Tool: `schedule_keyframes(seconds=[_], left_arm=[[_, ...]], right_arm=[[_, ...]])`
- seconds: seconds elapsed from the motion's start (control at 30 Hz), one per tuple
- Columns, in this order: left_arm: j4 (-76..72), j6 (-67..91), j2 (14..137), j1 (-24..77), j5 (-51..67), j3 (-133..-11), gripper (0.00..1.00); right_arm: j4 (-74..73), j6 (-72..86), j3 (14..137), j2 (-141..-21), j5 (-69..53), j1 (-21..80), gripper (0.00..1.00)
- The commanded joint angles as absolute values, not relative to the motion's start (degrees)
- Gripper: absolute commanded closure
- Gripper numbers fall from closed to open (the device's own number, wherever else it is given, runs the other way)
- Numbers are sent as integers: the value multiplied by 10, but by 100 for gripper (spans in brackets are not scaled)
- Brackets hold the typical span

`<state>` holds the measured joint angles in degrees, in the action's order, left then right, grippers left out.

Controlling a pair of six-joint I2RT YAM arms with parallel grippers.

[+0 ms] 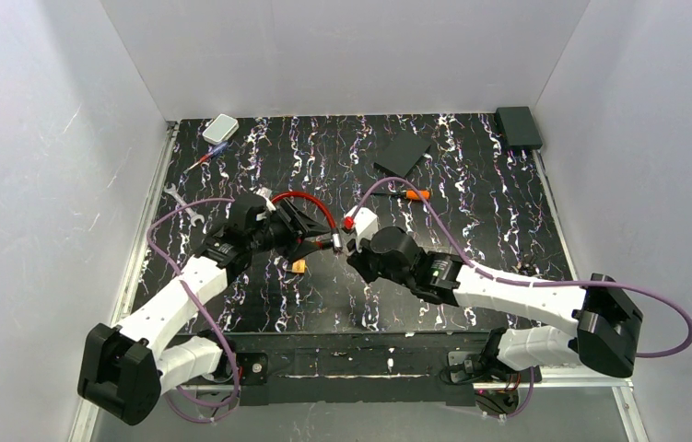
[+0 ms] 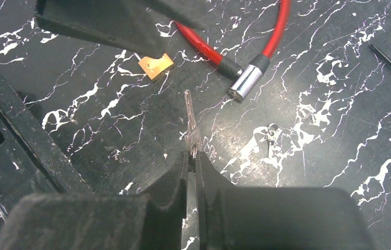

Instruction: Unlock with the key

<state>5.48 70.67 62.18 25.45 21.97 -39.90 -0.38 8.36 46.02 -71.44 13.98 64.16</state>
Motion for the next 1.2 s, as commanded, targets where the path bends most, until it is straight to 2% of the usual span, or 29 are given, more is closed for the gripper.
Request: schedule_keyframes(seconds=[0.0,0.1,0.37,0.67,1.03,1.17], left_arm=[[10,740,632,264,241,-409,48],[8,743,643,268,250,-410,51],[21,742,648,279,248,-408,52],[42,720,653,285,245,-411,63],[18,722,660,288,244,-395,65],[4,726,669,288,248,-388,70]], right_arm=[[5,79,494,-719,171,659,99],[8,79,497,-724,178,666,99],[3,82,503,-730,198,674,99],[1,76,511,-740,213,676,99],[6,77,519,-754,211,677,99],[9,78,519,-757,212,678,99]])
